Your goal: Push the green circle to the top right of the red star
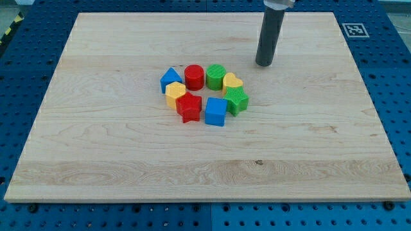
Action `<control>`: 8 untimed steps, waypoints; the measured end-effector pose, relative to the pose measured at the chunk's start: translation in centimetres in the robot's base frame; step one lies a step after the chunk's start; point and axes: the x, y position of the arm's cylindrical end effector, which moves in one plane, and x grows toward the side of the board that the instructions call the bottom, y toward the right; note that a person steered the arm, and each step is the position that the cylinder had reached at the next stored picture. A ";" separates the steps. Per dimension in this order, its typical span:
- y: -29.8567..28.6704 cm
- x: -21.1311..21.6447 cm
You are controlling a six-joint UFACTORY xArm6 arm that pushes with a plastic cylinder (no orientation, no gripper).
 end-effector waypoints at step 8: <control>-5.5 0.5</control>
